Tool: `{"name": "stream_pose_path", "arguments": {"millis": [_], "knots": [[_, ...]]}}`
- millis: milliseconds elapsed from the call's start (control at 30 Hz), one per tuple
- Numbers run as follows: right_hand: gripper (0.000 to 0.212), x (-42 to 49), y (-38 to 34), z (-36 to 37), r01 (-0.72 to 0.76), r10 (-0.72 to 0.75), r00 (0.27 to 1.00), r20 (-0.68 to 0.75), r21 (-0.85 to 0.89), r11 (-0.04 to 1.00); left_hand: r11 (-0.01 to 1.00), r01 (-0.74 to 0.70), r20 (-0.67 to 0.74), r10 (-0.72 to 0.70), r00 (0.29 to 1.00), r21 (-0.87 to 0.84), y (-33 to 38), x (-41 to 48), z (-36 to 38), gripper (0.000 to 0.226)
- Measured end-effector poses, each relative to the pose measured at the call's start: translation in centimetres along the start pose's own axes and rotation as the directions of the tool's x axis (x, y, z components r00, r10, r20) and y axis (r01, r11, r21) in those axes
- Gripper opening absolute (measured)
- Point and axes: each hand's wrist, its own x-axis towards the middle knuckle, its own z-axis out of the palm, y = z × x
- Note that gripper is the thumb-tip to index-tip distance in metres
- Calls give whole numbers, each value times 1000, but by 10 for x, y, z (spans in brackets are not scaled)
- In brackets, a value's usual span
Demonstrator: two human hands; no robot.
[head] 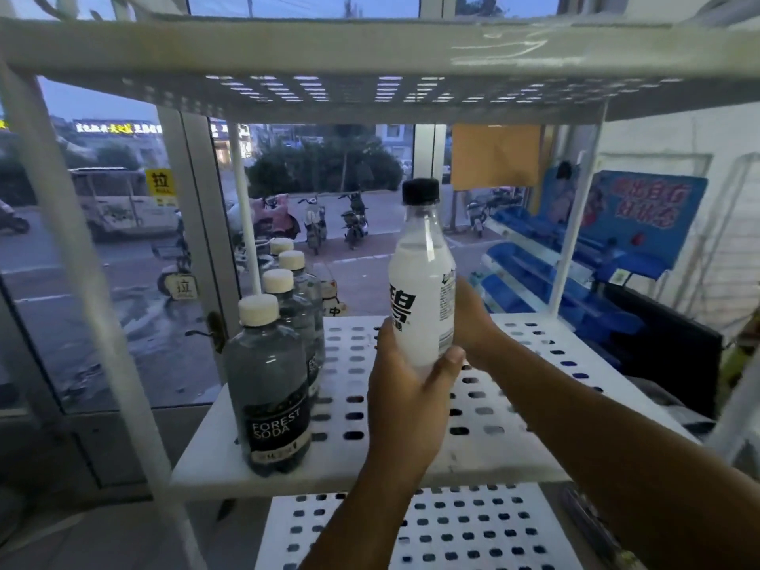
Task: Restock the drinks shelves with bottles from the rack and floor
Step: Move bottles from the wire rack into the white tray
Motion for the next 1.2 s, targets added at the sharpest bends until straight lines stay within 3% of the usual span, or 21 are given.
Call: {"name": "stream_pose_path", "arguments": {"millis": [100,200,400,567,667,800,1000,1200], "knots": [[49,-37,9,-33,-19,28,996,-90,103,994,998,-12,27,14,1000,-58,7,-15,6,67],[66,-84,11,-67,14,22,984,-179,198,980,995,-15,53,20,998,-94,15,-35,12,66],[62,-195,4,-125,91,-40,956,-290,165,982,981,22,95,-3,995,-191,34,-89,32,65],[53,-295,-4,-173,126,-71,948,-311,158,979,976,-42,168,79,983,-215,51,-154,56,67],[54,-350,0,-204,64,-24,927,-374,94,994,975,-55,285,117,951,-217,60,-191,79,68],[64,-416,23,-236,-82,125,886,-446,115,990,978,-9,503,114,857,-207,60,-242,115,70],[48,-486,66,-247,-316,335,716,-612,143,938,995,52,746,33,666,-90,33,-286,170,62],[46,-510,123,-221,-535,571,434,-697,311,785,984,-114,872,-63,486,135,-27,-284,217,56]]}}
